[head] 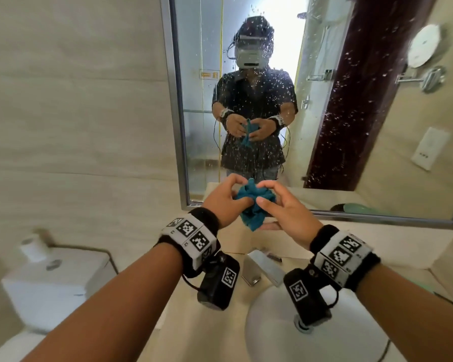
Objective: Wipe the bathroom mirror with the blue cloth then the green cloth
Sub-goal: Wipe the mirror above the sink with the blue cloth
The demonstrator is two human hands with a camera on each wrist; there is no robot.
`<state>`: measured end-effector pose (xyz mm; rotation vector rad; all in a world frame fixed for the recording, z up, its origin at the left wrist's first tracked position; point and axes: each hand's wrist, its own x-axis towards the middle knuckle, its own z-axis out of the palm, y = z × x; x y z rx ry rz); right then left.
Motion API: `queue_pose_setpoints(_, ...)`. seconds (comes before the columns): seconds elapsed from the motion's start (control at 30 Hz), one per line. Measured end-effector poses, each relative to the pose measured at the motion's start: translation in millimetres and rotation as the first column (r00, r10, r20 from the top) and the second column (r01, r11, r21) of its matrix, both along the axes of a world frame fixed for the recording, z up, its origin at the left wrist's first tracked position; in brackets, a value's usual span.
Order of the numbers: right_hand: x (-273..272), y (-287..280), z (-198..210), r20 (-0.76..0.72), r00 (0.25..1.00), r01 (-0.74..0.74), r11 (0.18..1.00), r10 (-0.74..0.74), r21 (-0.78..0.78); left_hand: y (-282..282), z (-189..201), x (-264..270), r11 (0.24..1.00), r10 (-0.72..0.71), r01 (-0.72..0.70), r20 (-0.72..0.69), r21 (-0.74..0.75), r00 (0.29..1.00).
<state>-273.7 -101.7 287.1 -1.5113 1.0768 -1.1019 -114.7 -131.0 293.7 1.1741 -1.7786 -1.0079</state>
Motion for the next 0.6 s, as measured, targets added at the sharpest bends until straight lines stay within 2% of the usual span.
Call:
queue_pose_setpoints(0.1,-6.2,-13.4,7.3,-0.017,0.998,0.064,0.993,-0.066,-0.103,-5.9,7.6,-0.3,1.0,0.018,-0.018,0.028,-0.012,0.999)
queue_pose_setpoints(0.33,-9.1,-50.6,23.5,-0.182,0.983,-0.037,0.945,-0.025,-0.325,-21.8,33.1,-1.7,0.986,0.092,-0.084,-0.046,0.147,0.995)
queue_pose_setpoints(0.4,-5.3,-59.9,26.1,-0.168,0.985,-0.021,0.941,-0.038,-0.337,-26.1,39.3,-0.5,0.985,0.088,-0.076,-0.075,0.154,0.993)
queue_pose_setpoints(0.6,7.2,-75.6,53.1,-0.051,0.993,-0.113,0.943,0.102,-0.314,-51.8,75.7,15.2,0.996,0.094,-0.093,-0.105,0.015,0.99)
